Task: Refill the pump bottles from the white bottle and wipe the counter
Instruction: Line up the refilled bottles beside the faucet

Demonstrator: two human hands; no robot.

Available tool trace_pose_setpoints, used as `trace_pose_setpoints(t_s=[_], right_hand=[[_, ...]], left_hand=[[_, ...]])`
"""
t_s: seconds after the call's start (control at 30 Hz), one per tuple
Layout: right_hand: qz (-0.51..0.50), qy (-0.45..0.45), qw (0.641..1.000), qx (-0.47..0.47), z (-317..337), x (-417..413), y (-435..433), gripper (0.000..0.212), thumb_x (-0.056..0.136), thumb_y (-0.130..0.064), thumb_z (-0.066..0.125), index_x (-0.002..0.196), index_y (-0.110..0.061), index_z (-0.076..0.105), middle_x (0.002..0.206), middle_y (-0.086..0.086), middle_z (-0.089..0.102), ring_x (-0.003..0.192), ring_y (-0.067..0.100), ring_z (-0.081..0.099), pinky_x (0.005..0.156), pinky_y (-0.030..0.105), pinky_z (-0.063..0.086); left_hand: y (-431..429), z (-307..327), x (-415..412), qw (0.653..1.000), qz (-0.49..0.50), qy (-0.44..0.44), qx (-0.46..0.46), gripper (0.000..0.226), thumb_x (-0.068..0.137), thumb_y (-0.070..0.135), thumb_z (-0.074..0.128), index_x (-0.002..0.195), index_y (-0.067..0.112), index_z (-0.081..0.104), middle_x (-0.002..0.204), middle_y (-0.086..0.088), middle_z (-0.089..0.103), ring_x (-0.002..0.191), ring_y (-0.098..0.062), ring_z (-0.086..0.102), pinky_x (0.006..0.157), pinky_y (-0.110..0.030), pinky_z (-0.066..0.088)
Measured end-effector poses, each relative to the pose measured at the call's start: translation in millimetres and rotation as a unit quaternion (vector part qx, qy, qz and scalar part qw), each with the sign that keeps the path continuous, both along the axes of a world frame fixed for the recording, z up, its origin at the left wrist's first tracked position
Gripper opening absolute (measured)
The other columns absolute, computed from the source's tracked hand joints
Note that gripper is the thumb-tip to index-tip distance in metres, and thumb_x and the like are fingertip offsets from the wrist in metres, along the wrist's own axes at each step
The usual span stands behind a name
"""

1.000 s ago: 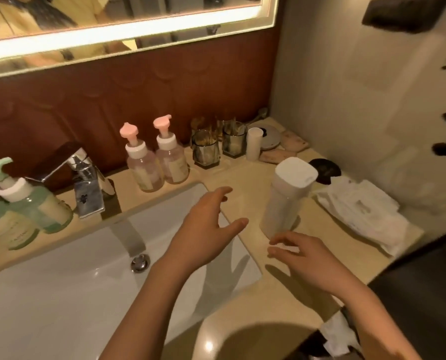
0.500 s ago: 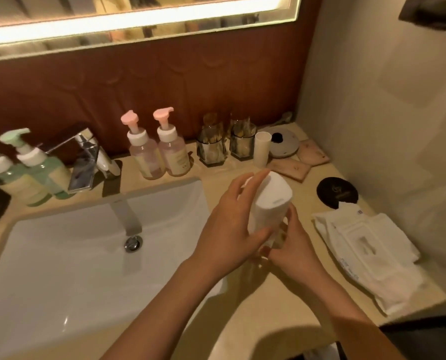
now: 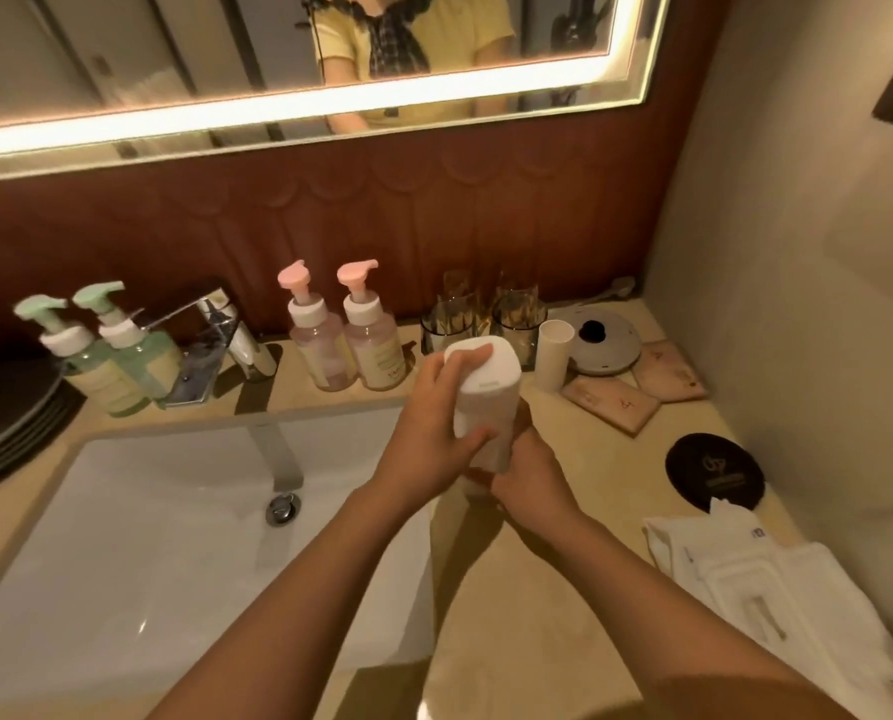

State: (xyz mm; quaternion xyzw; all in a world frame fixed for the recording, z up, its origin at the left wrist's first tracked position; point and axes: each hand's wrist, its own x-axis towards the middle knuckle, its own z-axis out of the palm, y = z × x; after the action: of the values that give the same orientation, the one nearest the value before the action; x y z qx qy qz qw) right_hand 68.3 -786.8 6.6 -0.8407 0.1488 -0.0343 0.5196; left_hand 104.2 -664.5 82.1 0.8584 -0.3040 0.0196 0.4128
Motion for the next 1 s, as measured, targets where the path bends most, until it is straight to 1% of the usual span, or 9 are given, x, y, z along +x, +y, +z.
trace_pose_setpoints(t_s=[0.1,0.23,0.53,0.63,0.8,0.87,0.9,0.93,1.0], right_hand=[[-0.004,0.007,1.0,-0.013,2.8,30.4,-1.7,0.09,0.071,-0.028,0.08,0.135,-0.043,0.019,0.126,-0.006,0.053,0.115,0.022,0.052,0.09,0.046,0.051],[-0.008,0.019,1.0,-0.023,6.4,62.8,-4.9,0.09,0.073,-0.023,0.079,0.14,-0.034,0.02,0.132,-0.003,0.05,0.122,0.024,0.048,0.098,0.048,0.045],[-0.011,0.085,0.994,-0.07,11.9,103.7,-12.8,0.087,0.074,-0.033,0.078,0.14,-0.03,0.021,0.134,0.002,0.05,0.124,0.029,0.047,0.1,0.05,0.042],[-0.025,0.102,0.992,-0.069,11.8,108.6,-11.3,0.085,0.075,-0.031,0.077,0.14,-0.029,0.022,0.134,0.003,0.05,0.124,0.03,0.047,0.1,0.05,0.042],[-0.028,0.098,0.992,-0.069,11.9,107.1,-10.5,0.084,0.076,-0.02,0.077,0.14,-0.031,0.022,0.133,0.003,0.051,0.122,0.031,0.048,0.098,0.052,0.045],[-0.005,0.096,0.993,-0.072,15.0,101.7,-11.0,0.095,0.072,-0.018,0.079,0.142,-0.033,0.017,0.135,0.003,0.048,0.125,0.031,0.045,0.099,0.052,0.043],[0.002,0.096,0.993,-0.071,17.1,98.3,-11.7,0.101,0.071,-0.017,0.08,0.144,-0.033,0.012,0.138,0.004,0.046,0.127,0.031,0.044,0.1,0.052,0.042],[0.003,0.095,0.993,-0.067,18.5,93.4,-13.3,0.106,0.071,-0.015,0.08,0.146,-0.031,0.008,0.14,0.004,0.044,0.128,0.032,0.043,0.101,0.052,0.042],[-0.009,0.088,0.994,-0.059,19.3,82.3,-17.2,0.109,0.071,-0.01,0.079,0.149,-0.03,0.005,0.144,0.006,0.041,0.129,0.031,0.042,0.1,0.051,0.043]], left_hand=[[-5.2,0.1,28.0,1.0,0.01,-0.009,0.013,0.073,0.078,0.01,0.074,0.137,0.026,0.035,0.136,-0.002,0.037,0.115,-0.007,0.033,0.094,-0.021,0.041],[-11.5,3.7,56.7,1.0,0.005,-0.003,0.013,0.074,0.078,0.007,0.074,0.137,0.026,0.035,0.137,-0.002,0.036,0.116,-0.01,0.035,0.098,-0.03,0.043],[-17.7,9.9,96.5,1.0,-0.013,0.002,0.019,0.071,0.078,0.006,0.074,0.136,0.02,0.036,0.136,-0.006,0.037,0.119,-0.014,0.038,0.092,-0.015,0.03],[-18.6,8.4,100.7,1.0,-0.012,0.013,0.008,0.07,0.079,0.005,0.073,0.136,0.021,0.036,0.136,-0.006,0.036,0.121,-0.016,0.038,0.092,-0.016,0.032],[-22.8,10.5,99.2,0.999,-0.001,0.035,-0.017,0.071,0.078,0.0,0.07,0.135,0.023,0.036,0.139,-0.005,0.034,0.114,-0.01,0.036,0.088,-0.018,0.035],[-24.0,9.9,96.7,0.999,0.006,0.039,-0.027,0.073,0.075,0.003,0.073,0.135,0.024,0.037,0.142,-0.004,0.033,0.122,-0.016,0.038,0.091,-0.023,0.038],[-24.7,9.9,96.0,0.999,0.015,0.042,-0.03,0.074,0.073,0.007,0.075,0.134,0.025,0.037,0.144,-0.004,0.031,0.128,-0.02,0.035,0.097,-0.029,0.039],[-25.3,11.3,94.5,0.998,0.026,0.046,-0.029,0.075,0.072,0.011,0.077,0.134,0.027,0.038,0.147,-0.004,0.028,0.134,-0.024,0.03,0.105,-0.039,0.037],[-26.2,17.3,89.4,0.998,0.053,0.043,-0.014,0.076,0.071,0.017,0.078,0.134,0.031,0.039,0.153,-0.006,0.021,0.143,-0.028,0.014,0.114,-0.052,0.021]])
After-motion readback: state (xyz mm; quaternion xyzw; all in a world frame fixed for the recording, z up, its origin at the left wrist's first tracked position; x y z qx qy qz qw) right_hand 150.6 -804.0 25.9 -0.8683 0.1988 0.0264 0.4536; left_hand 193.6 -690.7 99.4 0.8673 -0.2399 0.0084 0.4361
